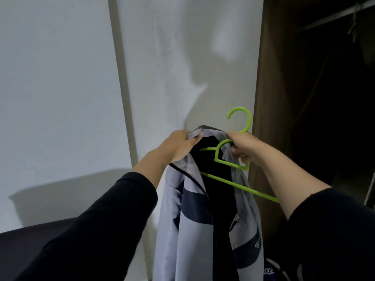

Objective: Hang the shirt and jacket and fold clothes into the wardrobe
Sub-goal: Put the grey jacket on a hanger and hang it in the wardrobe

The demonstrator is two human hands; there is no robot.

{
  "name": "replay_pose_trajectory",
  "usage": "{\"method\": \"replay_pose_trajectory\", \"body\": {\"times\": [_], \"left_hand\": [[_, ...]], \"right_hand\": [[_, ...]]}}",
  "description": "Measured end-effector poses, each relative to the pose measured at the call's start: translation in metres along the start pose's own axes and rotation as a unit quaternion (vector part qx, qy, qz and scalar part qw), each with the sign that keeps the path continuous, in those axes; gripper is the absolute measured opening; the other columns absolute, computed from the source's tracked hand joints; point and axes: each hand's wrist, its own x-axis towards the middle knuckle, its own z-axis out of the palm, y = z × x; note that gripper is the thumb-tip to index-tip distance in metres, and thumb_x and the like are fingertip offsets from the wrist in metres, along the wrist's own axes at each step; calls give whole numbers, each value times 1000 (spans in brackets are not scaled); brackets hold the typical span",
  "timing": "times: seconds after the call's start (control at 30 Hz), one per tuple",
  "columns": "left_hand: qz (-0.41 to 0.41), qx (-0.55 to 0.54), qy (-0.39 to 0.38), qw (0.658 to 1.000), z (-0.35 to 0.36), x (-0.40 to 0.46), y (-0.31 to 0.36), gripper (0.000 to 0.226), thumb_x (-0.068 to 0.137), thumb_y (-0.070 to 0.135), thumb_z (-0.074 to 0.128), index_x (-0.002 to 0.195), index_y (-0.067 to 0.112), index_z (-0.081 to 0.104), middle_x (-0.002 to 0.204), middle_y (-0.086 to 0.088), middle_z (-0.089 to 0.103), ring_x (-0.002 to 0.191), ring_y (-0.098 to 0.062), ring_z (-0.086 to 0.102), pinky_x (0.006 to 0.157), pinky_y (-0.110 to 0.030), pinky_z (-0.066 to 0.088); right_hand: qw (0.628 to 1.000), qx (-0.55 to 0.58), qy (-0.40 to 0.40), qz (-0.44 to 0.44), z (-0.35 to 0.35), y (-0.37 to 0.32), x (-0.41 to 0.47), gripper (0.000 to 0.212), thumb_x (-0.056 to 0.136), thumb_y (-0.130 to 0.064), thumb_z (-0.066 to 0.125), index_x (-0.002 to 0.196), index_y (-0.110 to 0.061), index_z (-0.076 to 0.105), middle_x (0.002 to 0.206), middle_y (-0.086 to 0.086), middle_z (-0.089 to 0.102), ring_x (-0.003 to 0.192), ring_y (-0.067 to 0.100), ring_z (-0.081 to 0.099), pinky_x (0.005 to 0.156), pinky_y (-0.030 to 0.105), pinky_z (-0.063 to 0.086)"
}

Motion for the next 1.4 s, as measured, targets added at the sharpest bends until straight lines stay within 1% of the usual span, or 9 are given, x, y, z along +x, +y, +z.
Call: {"method": "replay_pose_trajectory", "body": {"times": [0.13,0.27,0.5,0.63,0.8,1.0,1.17,1.3,1.4], "left_hand": [[70,161,75,982,21,2,-4,45,100,45,25,128,18,47,125,-3,54,124,-26,41,104,-39,24],[120,137,91,979,35,10,4,45,96,48,39,111,6,47,101,-15,62,91,-37,57,75,-39,38],[200,94,161,962,10,12,18,41,69,55,51,70,15,41,58,-1,50,59,-28,52,61,-32,32],[179,85,172,965,-6,13,15,50,63,60,50,67,10,41,57,-7,52,57,-28,52,57,-37,39],[162,120,151,968,-18,13,5,47,75,51,68,77,8,50,66,-8,58,63,-25,55,65,-38,44],[132,84,158,975,-31,7,-5,39,70,47,56,77,10,51,66,-5,60,67,-26,57,61,-32,41],[143,94,155,973,-28,5,-9,46,61,54,45,73,10,47,62,-4,56,61,-26,53,59,-32,40],[205,133,161,956,-18,7,-12,39,61,53,44,65,14,40,53,-1,48,51,-21,43,54,-32,37],[223,159,167,947,-15,9,-18,39,63,52,45,67,14,44,54,-2,53,51,-26,47,56,-33,42]], "right_hand": [[999,22,12,-41,-1,-8,-1,35,92,-25,37,58,-20,30,32,-5,25,25,9,16,33,13,15],[997,31,26,-59,0,-11,-2,34,90,-28,40,58,-19,34,32,-5,30,28,11,22,37,18,18],[972,118,-203,-16,-31,-1,-15,29,90,-39,46,90,-12,55,71,9,59,64,21,53,65,33,41],[962,89,-258,-32,-34,2,-11,16,92,-23,54,77,-17,54,77,1,58,76,16,54,86,36,44],[942,126,-311,-11,-23,-4,-2,10,79,-22,53,78,-15,47,74,5,56,80,26,59,91,43,40],[891,228,-393,-2,-13,-3,5,43,74,-36,41,101,-8,57,98,15,59,104,34,57,109,49,25],[967,-19,-254,-23,7,-17,5,21,91,-34,56,90,-13,62,89,7,69,95,21,68,104,45,41],[958,-249,-94,-105,22,-23,15,16,86,-25,64,74,-17,57,69,1,59,64,16,60,53,20,45],[938,-331,0,-102,23,-18,24,13,81,-26,60,71,-23,54,87,1,59,92,24,57,80,30,48]]}}
